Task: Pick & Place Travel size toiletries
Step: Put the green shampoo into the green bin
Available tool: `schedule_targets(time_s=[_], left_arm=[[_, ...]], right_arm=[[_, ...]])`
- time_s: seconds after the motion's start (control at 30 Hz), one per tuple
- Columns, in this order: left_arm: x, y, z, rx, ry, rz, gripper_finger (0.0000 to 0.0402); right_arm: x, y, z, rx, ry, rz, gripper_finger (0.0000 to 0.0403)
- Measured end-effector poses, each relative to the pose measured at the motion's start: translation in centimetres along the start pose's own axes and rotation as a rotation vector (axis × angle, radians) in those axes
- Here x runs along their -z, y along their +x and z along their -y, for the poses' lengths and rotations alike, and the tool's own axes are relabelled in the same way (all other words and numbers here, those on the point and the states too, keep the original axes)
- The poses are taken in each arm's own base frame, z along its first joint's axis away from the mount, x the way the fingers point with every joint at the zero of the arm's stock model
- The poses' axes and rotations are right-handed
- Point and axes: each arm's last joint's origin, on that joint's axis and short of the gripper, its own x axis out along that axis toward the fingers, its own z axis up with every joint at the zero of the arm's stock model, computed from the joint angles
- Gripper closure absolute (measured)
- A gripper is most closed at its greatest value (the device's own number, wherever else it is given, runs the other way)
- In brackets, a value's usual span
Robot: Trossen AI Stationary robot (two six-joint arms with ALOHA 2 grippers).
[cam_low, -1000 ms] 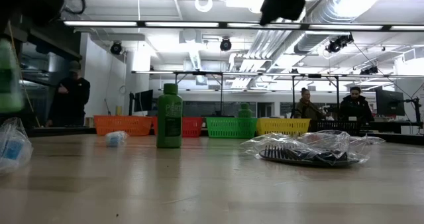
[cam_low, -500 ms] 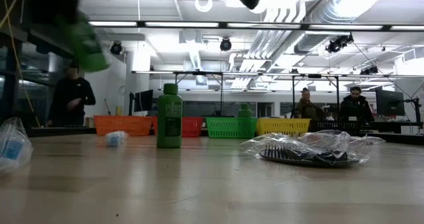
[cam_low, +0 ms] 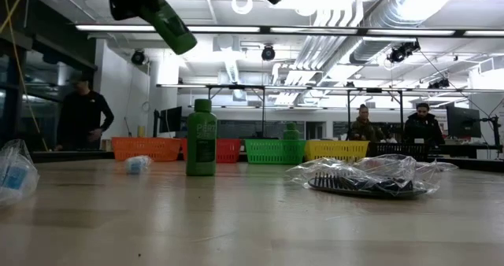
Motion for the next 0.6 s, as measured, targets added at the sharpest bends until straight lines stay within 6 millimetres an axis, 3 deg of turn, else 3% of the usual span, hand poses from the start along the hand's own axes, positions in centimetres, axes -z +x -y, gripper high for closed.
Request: schedule_targets(time_s=[0.2,0.4,0.6], left_arm=[[-0.7,-0.1,-0.6,-0.001,0.1,0.016,0.0293],[-0.8,-0.2,-0.4,0.018,0.196,0.027,0.0293],[-0.8,-0.2,-0.4,0.021,0.239,0.025,0.0293]], right_arm=[[-1.4,1.3,1.4,0.041,-0.026,0.0,0.0119],[-1.5,4.3,3.2,0.036,-0.09,-0.059,0.0122],[-0.1,6.8,4.1,-0.03,-0.072,-0.171,0.0126]])
